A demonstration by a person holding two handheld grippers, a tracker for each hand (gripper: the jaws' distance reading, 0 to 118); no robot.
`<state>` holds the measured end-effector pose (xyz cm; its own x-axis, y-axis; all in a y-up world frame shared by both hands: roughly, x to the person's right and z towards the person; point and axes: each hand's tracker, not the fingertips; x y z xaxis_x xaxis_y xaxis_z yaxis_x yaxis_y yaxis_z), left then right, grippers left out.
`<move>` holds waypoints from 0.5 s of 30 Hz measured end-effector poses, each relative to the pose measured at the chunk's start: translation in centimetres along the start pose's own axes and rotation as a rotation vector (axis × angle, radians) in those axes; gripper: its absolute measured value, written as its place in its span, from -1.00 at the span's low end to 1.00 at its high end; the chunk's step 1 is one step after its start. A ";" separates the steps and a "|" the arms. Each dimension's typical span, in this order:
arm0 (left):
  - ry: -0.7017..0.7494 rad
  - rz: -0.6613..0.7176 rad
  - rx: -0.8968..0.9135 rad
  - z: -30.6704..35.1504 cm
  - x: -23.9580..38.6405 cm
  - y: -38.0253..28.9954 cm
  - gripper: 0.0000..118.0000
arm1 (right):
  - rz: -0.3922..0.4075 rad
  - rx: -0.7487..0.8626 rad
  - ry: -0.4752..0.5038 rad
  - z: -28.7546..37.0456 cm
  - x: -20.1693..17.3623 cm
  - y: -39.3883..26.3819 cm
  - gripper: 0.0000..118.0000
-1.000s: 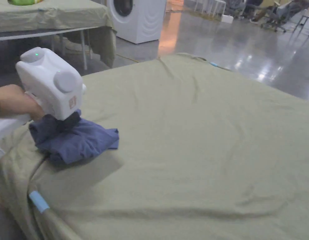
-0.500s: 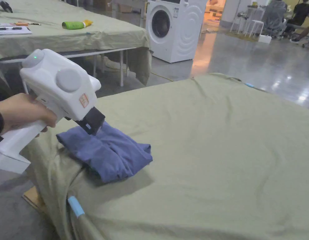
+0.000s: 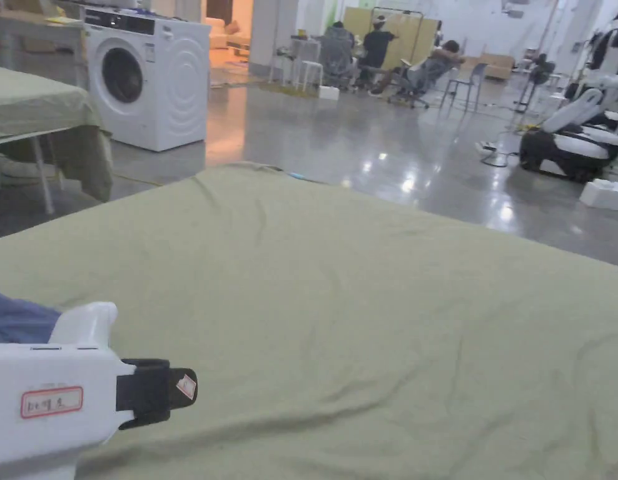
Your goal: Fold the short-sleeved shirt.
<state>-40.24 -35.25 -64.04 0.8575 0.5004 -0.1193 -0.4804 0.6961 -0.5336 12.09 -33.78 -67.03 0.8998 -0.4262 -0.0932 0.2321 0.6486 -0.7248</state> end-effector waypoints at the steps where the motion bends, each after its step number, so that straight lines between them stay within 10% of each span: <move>1: -0.011 -0.038 0.040 -1.0 2.3 -0.6 -1.00 | 0.013 0.043 -0.011 0.8 0.1 0.1 -0.96; 15: 0.173 -0.532 0.690 5.9 17.1 -5.7 -1.00 | 0.482 0.767 -0.234 9.1 -2.1 -1.2 -0.96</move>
<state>-23.98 -27.61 -58.08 0.9878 -0.0238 -0.1539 0.0337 0.9975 0.0623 13.28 -27.97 -59.74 0.9945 0.0809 -0.0660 -0.0802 0.9967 0.0127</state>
